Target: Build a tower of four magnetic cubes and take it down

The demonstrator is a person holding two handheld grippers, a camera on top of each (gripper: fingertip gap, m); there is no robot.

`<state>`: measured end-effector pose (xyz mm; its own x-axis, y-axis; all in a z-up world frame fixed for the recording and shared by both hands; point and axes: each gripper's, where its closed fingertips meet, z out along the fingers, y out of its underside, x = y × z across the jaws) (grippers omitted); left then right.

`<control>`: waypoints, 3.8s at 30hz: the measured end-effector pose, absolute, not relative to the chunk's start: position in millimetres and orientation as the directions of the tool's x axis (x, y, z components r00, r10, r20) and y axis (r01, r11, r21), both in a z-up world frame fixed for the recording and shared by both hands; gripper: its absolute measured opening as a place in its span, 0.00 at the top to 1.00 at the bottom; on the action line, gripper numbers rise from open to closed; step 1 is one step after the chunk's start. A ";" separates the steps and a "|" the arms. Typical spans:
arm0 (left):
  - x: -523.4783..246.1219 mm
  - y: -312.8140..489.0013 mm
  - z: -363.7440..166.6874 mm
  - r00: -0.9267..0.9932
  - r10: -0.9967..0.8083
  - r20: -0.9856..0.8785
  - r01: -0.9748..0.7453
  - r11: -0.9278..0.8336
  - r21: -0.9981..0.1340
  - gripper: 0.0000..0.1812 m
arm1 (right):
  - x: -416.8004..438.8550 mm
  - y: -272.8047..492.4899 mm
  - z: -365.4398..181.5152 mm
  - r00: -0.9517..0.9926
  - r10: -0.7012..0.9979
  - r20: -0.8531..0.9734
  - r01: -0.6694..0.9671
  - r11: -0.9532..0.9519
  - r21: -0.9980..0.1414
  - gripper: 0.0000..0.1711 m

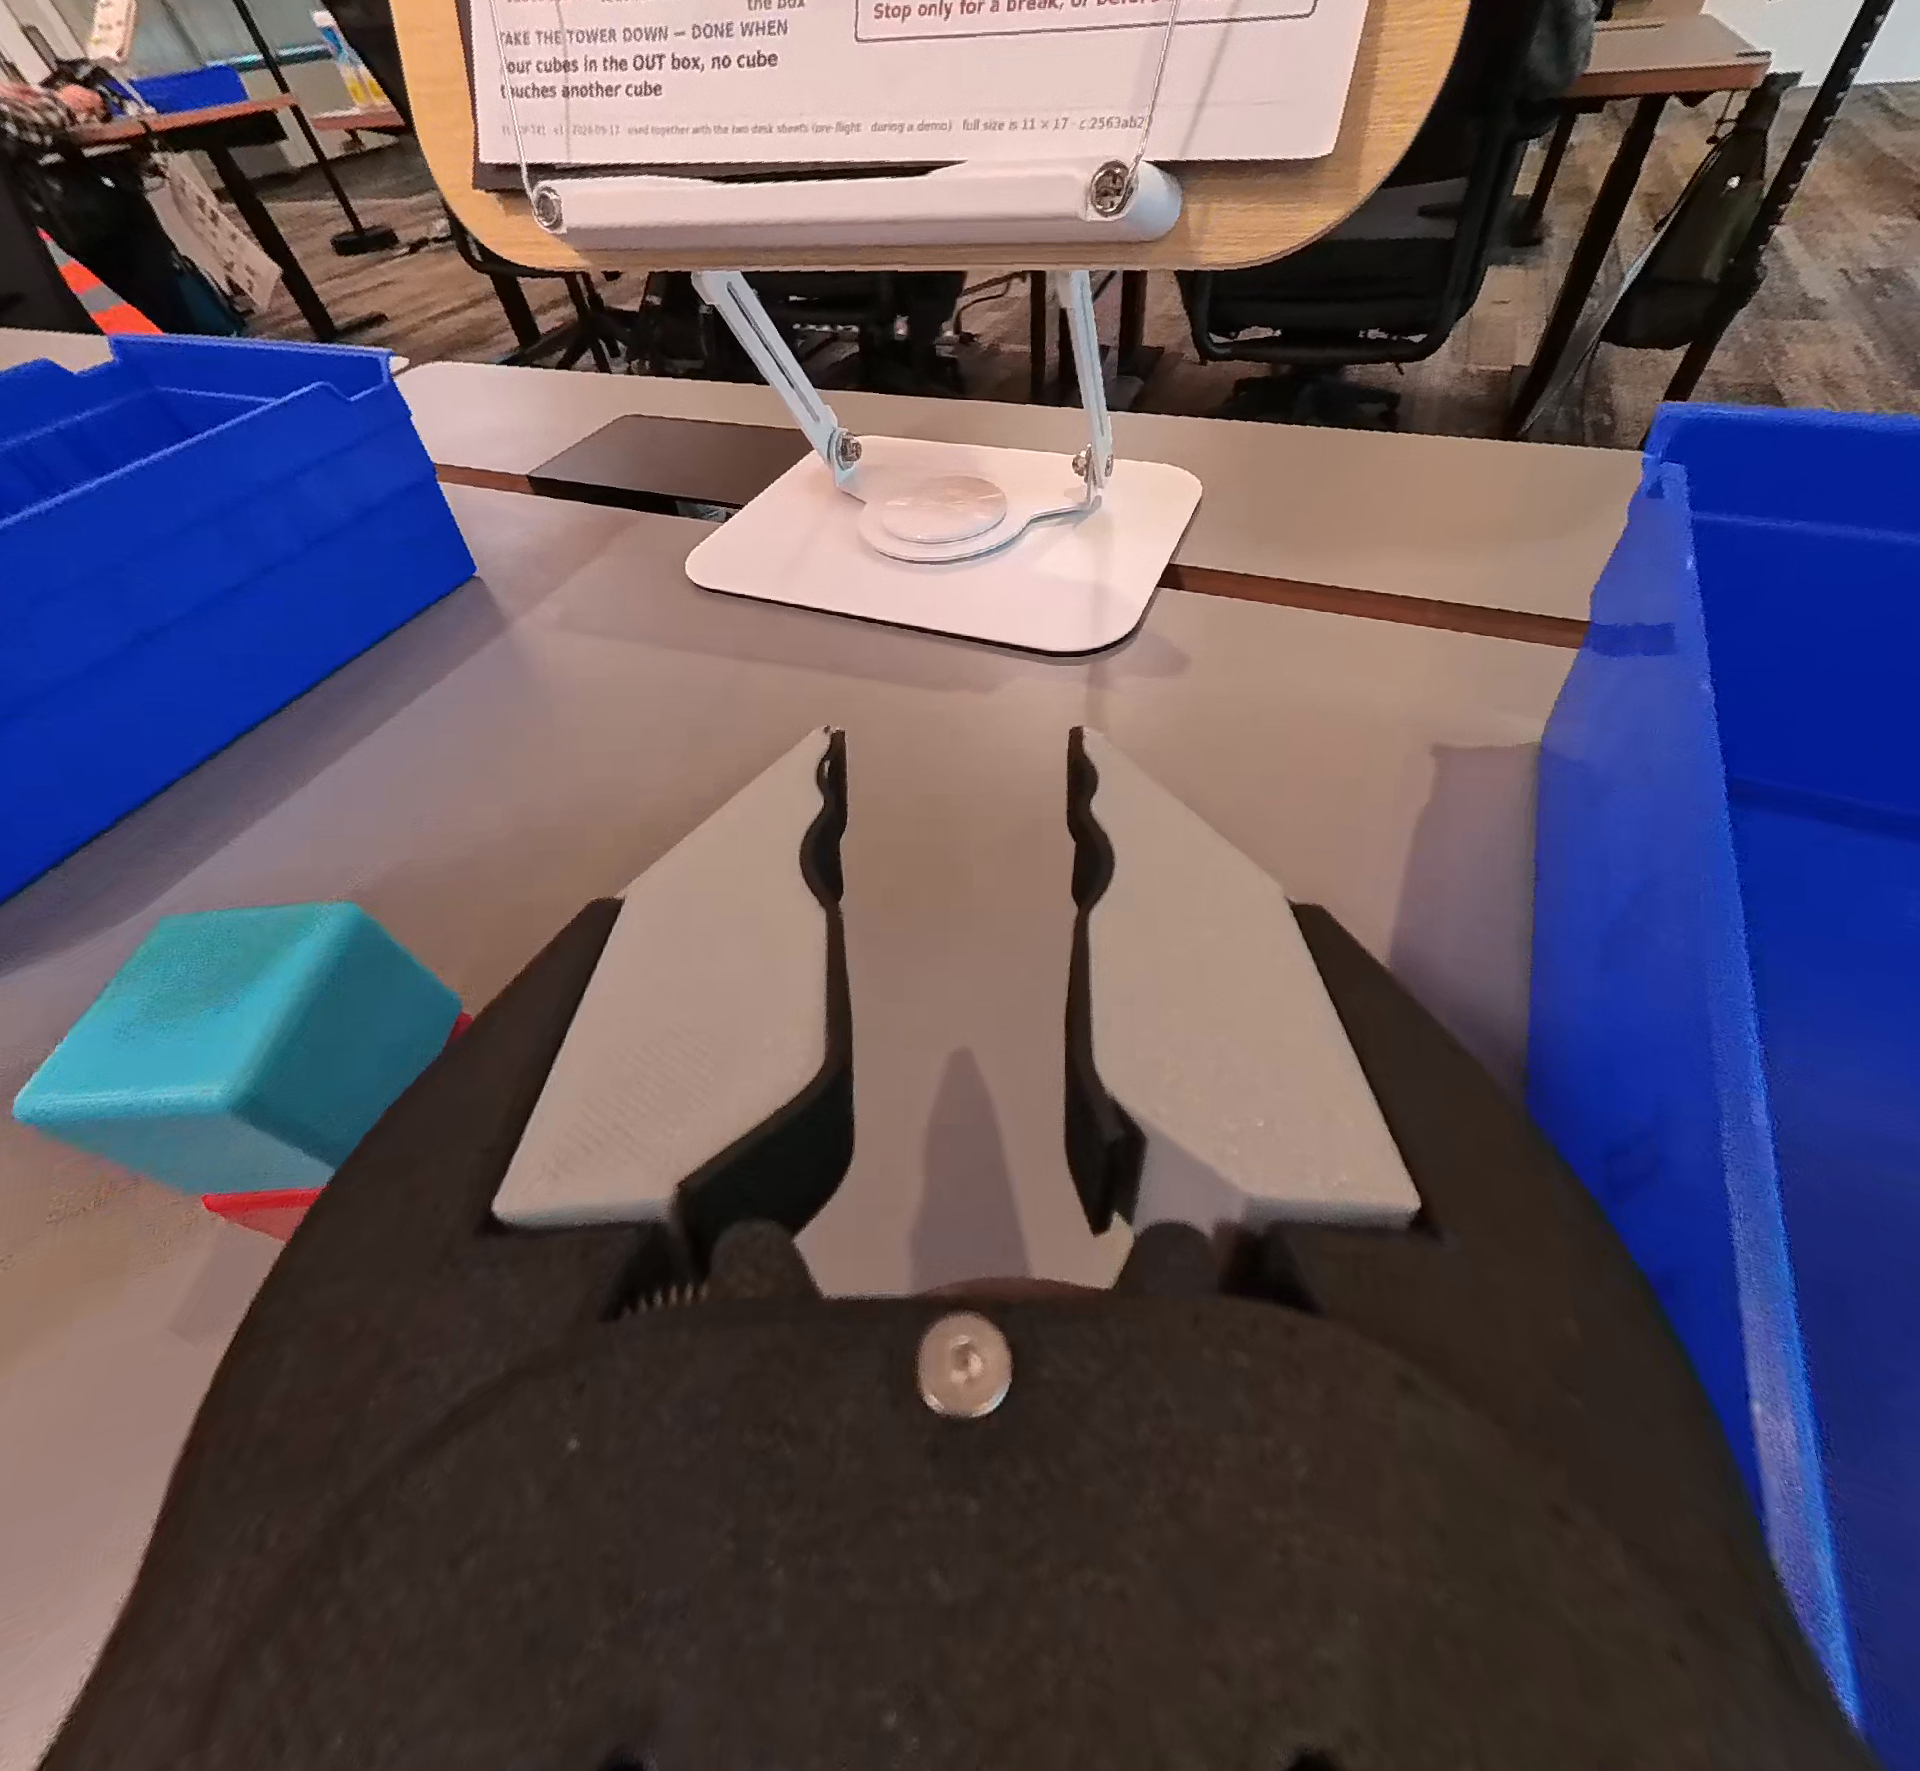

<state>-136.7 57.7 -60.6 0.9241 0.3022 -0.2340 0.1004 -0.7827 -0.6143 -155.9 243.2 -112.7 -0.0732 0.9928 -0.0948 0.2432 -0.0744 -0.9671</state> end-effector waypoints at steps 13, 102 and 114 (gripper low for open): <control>-104.6 114.4 -109.3 0.959 0.142 -0.245 0.005 -0.873 -0.487 0.75 | -155.1 245.5 -108.9 -0.075 0.991 -0.114 0.234 -0.094 -0.968 0.77; -107.7 121.6 -53.7 0.937 0.299 -0.180 0.098 -0.721 -0.686 0.72 | -157.1 239.9 -116.8 -0.090 0.987 -0.131 0.251 -0.104 -0.962 0.77; -125.1 90.2 -40.2 0.880 0.473 0.042 0.212 -0.313 -0.926 0.64 | -157.5 235.1 -119.4 -0.097 0.992 -0.086 0.259 -0.058 -0.964 0.77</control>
